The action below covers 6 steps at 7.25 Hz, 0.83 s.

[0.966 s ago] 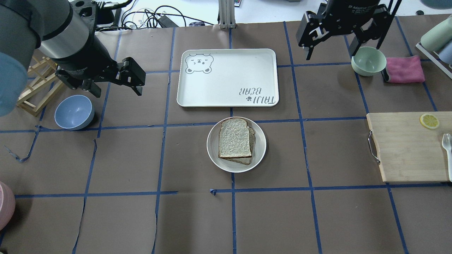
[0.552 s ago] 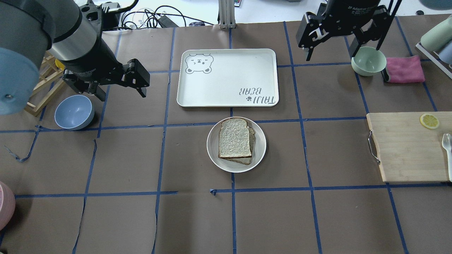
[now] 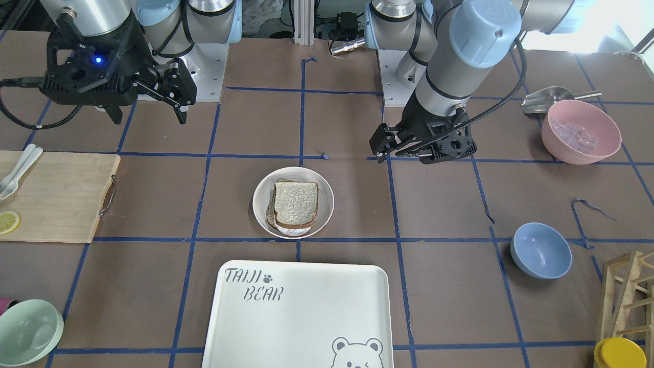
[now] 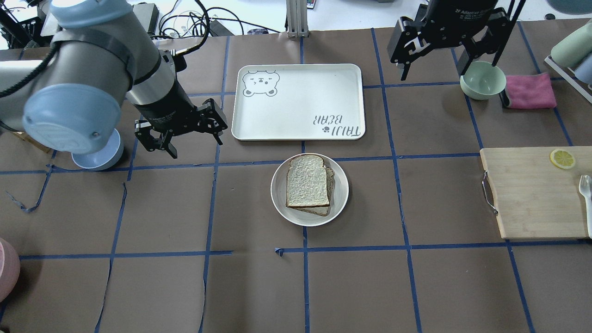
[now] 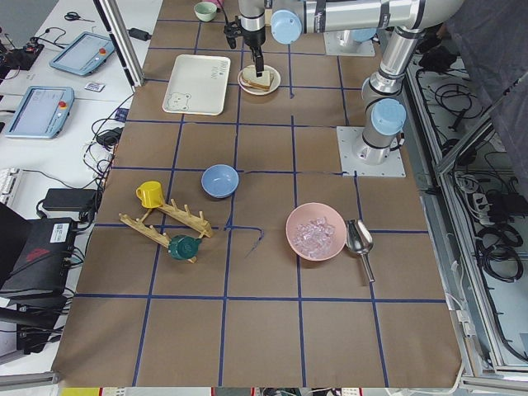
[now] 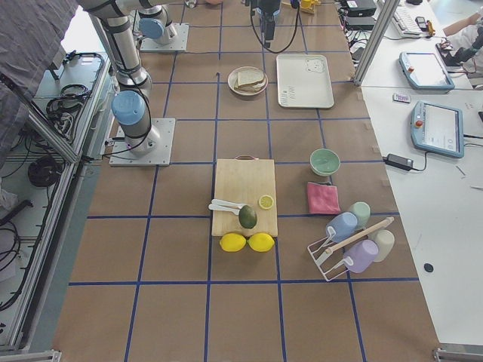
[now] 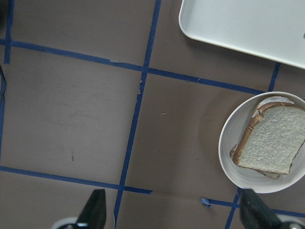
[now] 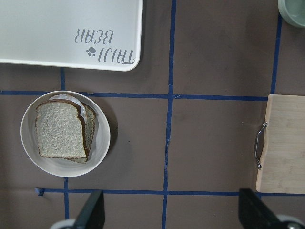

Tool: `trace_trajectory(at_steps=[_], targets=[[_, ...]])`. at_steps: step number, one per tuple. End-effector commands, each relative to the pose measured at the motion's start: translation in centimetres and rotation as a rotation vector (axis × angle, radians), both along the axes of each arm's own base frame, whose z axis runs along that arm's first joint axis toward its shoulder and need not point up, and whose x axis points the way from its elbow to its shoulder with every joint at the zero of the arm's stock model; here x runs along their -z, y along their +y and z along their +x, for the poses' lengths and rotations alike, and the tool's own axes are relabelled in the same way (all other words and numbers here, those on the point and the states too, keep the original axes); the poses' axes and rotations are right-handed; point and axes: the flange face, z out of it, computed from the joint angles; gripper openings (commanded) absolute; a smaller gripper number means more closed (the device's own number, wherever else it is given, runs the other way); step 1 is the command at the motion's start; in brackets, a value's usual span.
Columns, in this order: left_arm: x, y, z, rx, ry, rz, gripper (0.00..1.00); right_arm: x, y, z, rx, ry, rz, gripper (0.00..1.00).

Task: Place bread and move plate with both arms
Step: 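Reach the left gripper to the white plate rim and grip it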

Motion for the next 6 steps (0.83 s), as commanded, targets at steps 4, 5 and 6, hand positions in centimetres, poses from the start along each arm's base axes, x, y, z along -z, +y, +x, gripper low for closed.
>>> trace_trajectory(at_steps=[4, 5, 6], targets=[[15.6, 1.7, -5.9, 0.028, 0.119, 0.009, 0.96, 0.1, -0.1, 0.0, -0.001, 0.0, -0.002, 1.0], [17.3, 1.5, -6.2, 0.016, 0.117, 0.023, 0.94, 0.2, -0.1, -0.1, 0.0, 0.0, 0.0, 1.0], [18.7, 1.9, -6.3, 0.016, 0.117, 0.043, 0.89, 0.1, -0.1, 0.0, -0.003, 0.001, -0.003, 1.0]])
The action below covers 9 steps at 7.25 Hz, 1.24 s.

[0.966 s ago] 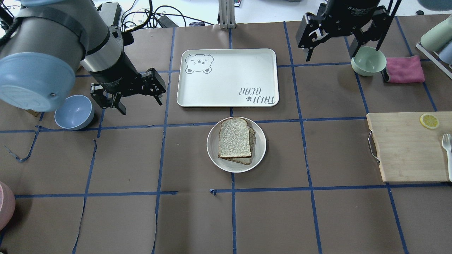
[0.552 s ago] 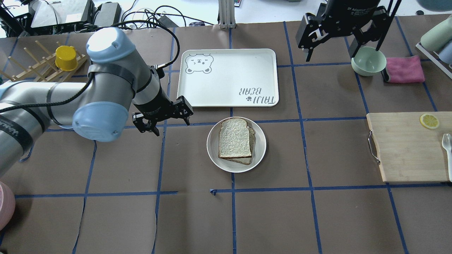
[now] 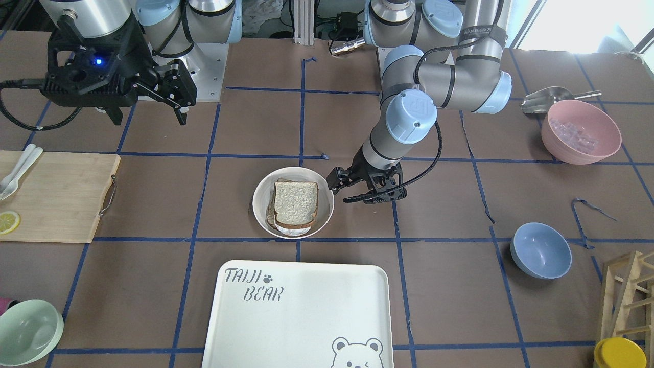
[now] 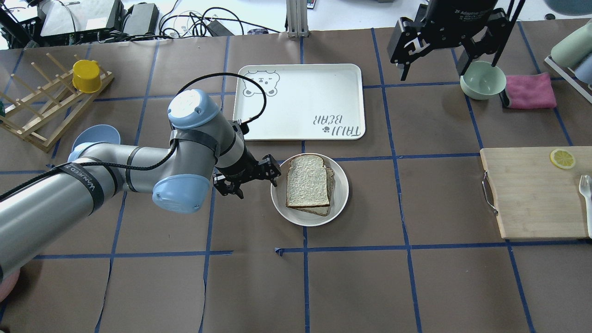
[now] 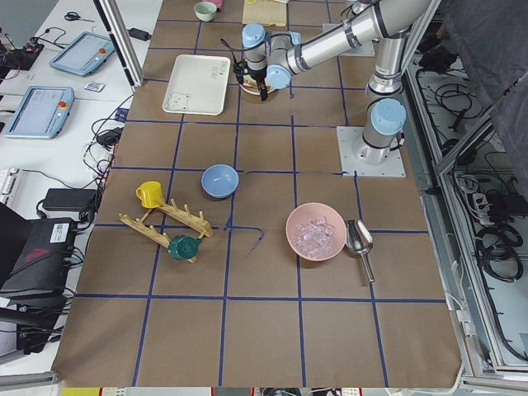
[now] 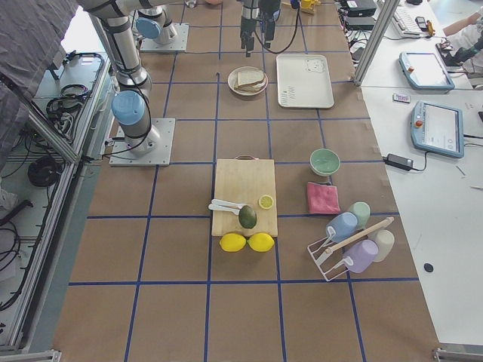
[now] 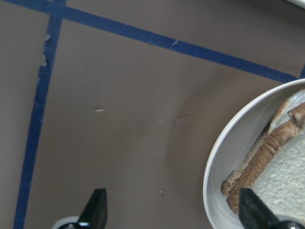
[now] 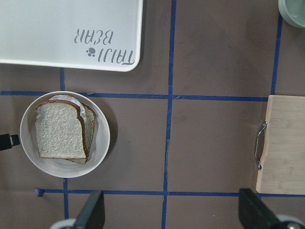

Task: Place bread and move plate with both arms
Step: 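Reach the left gripper to the white plate rim and grip it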

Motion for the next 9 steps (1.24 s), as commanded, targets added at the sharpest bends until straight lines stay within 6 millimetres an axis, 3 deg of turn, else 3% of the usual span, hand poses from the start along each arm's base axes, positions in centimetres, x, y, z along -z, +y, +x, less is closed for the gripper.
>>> trace_trajectory(at_steps=[1, 2, 5, 6, 9], targets=[[2.6, 0.5, -0.7, 0.004, 0.038, 0.028, 0.79, 0.1, -0.1, 0.0, 0.0, -0.001, -0.002, 1.0], [3.0, 0.4, -0.9, 0.003, 0.049, 0.039, 0.7, 0.1, -0.1, 0.0, -0.003, -0.001, -0.003, 1.0], [3.9, 0.1, -1.0, 0.011, 0.054, 0.034, 0.12, 0.1, -0.2, -0.2, 0.0, -0.001, -0.002, 1.0], [3.8, -0.1, -0.9, 0.01, 0.058, 0.021, 0.0, 0.1, -0.2, -0.2, 0.0, 0.001, -0.002, 1.0], [2.4, -0.5, -0.5, 0.064, 0.069, -0.027, 0.0, 0.1, -0.1, -0.1, 0.003, -0.002, -0.002, 1.0]])
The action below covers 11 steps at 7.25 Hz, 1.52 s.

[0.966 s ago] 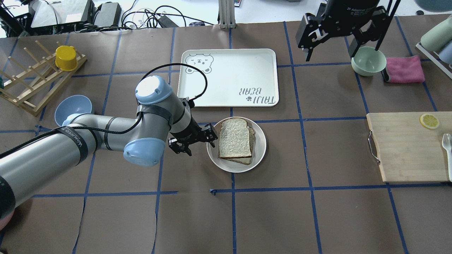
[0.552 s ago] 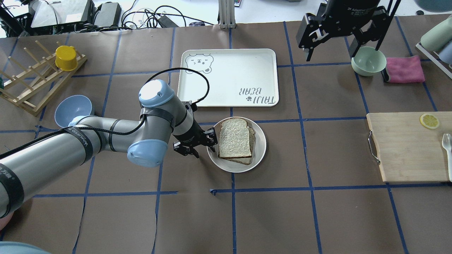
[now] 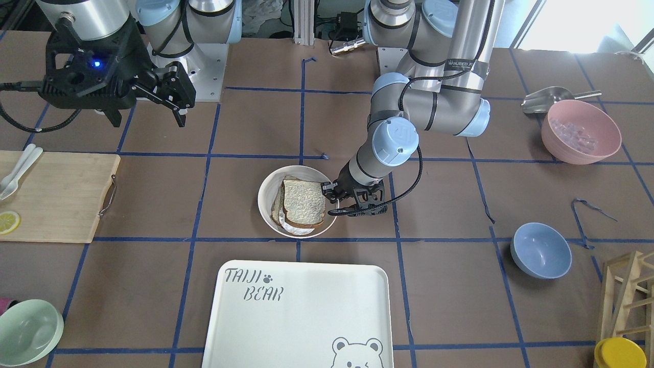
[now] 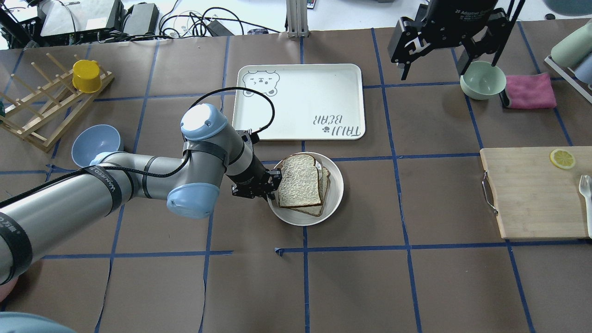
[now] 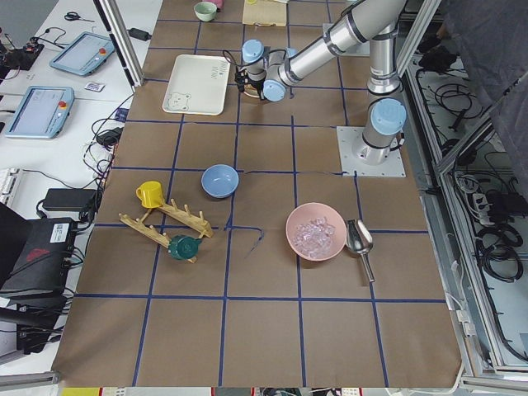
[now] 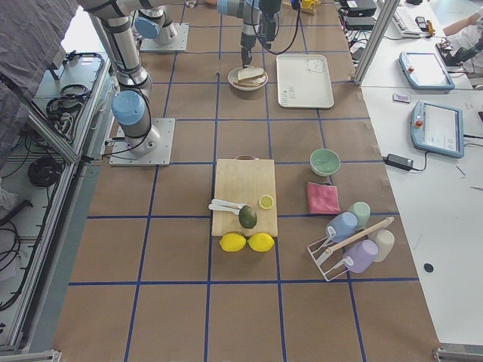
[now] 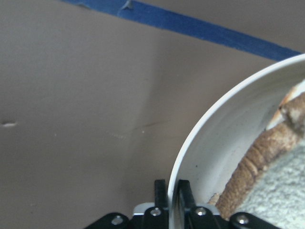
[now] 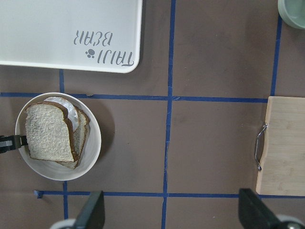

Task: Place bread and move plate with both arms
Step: 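Slide the white plate with the left gripper onto the cream tray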

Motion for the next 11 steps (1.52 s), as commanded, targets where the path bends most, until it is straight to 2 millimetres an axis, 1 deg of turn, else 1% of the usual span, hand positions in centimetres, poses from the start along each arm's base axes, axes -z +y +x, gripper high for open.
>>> trace_trajectory(at_steps=[1, 2, 4, 6, 7, 8, 9, 10, 11], targets=[[-1.8, -0.7, 0.7, 0.008, 0.019, -0.057, 0.0, 0.0, 0.0, 0.0, 0.001, 0.001, 0.001, 1.0], [-3.0, -1.1, 1.0, -0.012, 0.07, -0.079, 0.0, 0.0, 0.0, 0.0, 0.001, 0.001, 0.003, 1.0], [-5.0, -1.2, 1.8, -0.028, 0.082, -0.123, 0.0, 0.1, 0.0, 0.0, 0.003, -0.003, 0.005, 1.0], [-7.1, -2.4, 3.9, -0.075, 0.141, -0.164, 0.0, 0.3, -0.1, 0.1, 0.001, -0.003, 0.006, 1.0], [-7.1, -4.6, 5.1, -0.098, 0.15, -0.204, 0.0, 0.2, 0.0, 0.0, 0.001, -0.003, 0.005, 1.0], [-7.6, -7.0, 5.2, -0.11, 0.149, -0.224, 0.0, 0.3, -0.1, 0.1, 0.001, -0.003, 0.006, 1.0], [-8.0, -9.8, 5.2, -0.111, 0.149, -0.248, 0.0, 0.3, -0.1, 0.0, -0.002, -0.002, 0.006, 1.0], [-7.6, -12.7, 5.2, -0.111, 0.148, -0.255, 0.0, 0.2, 0.0, 0.0, 0.001, 0.003, 0.004, 1.0], [-6.6, -15.3, 5.1, -0.124, 0.144, -0.249, 0.0, 0.3, -0.1, 0.0, 0.001, 0.0, 0.006, 1.0]])
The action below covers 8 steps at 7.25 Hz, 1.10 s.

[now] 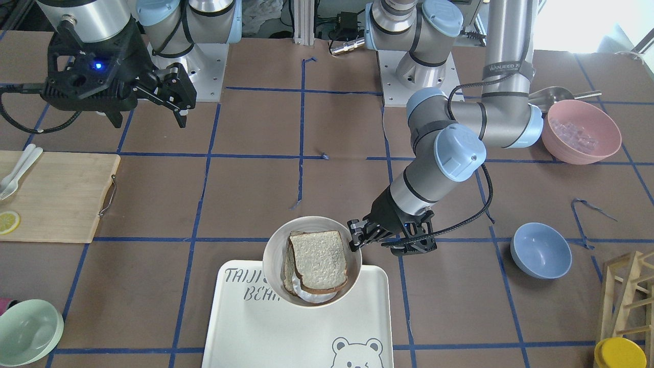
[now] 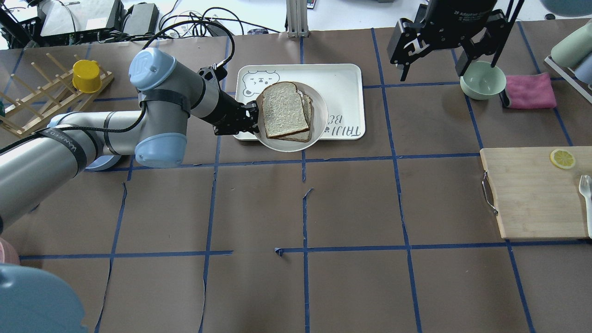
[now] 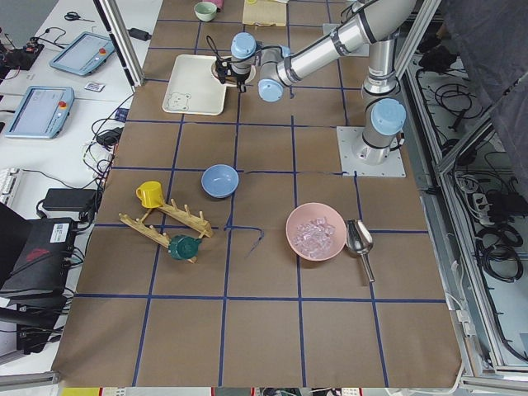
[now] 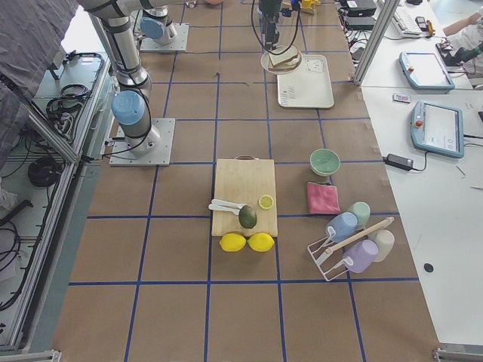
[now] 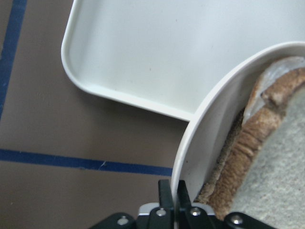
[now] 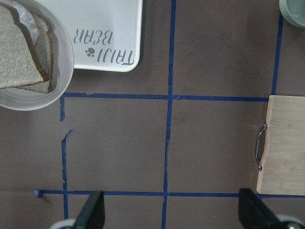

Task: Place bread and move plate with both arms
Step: 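Slide the white plate with the left gripper onto the cream tray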

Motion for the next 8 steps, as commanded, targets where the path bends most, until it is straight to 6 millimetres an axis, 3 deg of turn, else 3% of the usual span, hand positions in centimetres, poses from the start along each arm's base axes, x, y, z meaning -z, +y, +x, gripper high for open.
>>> trace_trajectory(at_steps=[1, 3, 5, 7, 8], targets=[[1.9, -5.3, -0.2, -0.052, 0.007, 0.016, 0.0, 0.0, 0.0, 0.0, 0.001, 0.001, 0.001, 1.0], [4.5, -7.1, -0.3, -0.061, 0.009, 0.044, 0.0, 0.0, 0.1, 0.0, 0.001, 0.001, 0.002, 1.0], [6.5, -7.1, -0.8, -0.071, 0.01, 0.078, 0.0, 0.3, 0.0, -0.1, 0.001, 0.001, 0.007, 1.0], [7.2, -7.0, -1.7, -0.098, 0.016, 0.101, 0.0, 0.4, 0.0, -0.1, 0.002, 0.001, 0.007, 1.0], [6.9, -7.1, -1.6, -0.098, 0.016, 0.096, 0.98, 0.5, 0.0, 0.0, 0.005, -0.003, 0.014, 1.0]])
